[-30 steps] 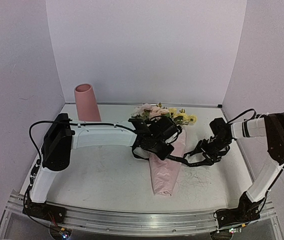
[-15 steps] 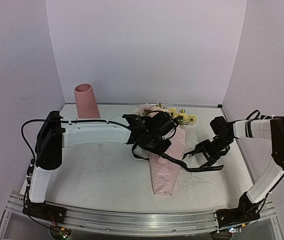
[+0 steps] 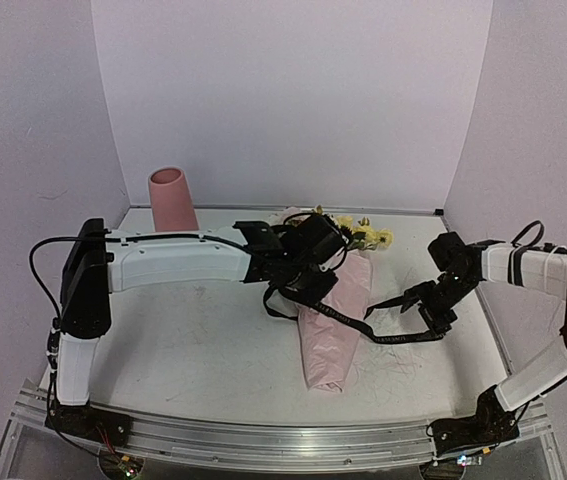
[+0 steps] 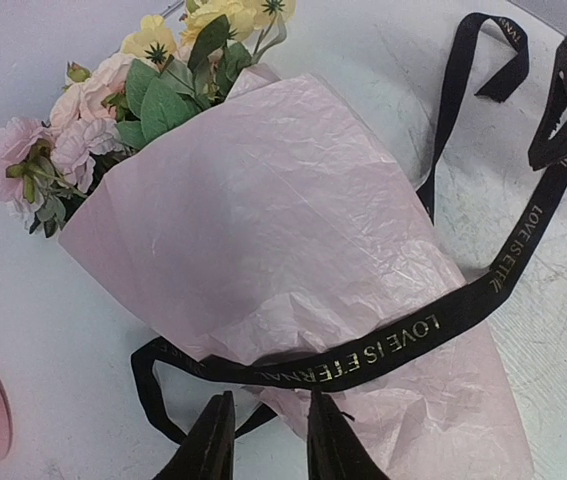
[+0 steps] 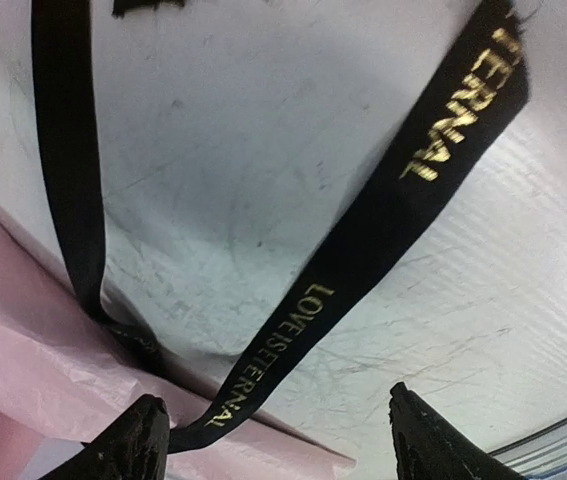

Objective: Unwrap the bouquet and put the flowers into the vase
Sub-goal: Untie the ribbon from the wrapping paper.

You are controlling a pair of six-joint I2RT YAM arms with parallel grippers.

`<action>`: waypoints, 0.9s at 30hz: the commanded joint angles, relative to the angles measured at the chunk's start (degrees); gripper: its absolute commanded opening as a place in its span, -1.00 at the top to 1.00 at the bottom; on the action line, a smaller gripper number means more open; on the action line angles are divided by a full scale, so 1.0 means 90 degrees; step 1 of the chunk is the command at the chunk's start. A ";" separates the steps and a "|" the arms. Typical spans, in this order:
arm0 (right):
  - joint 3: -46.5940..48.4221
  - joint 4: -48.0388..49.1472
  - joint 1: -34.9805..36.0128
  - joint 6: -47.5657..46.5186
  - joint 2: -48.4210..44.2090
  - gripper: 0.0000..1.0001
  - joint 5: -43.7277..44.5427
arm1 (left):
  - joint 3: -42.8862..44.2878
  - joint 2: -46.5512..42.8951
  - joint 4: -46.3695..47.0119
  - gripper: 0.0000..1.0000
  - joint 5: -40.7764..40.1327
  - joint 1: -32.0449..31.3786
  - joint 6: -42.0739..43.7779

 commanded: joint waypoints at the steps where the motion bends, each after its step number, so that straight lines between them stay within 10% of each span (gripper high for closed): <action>1: -0.0180 -0.0747 0.0018 0.0162 -0.0130 -0.57 0.0827 | 0.0022 -0.0494 0.0026 0.41 -0.0043 -0.0024 0.0006; 27: 0.0605 -0.0965 0.0028 0.0073 0.1859 -0.28 0.1788 | -0.0683 -0.1162 0.0028 0.14 -0.1130 -0.0025 0.0105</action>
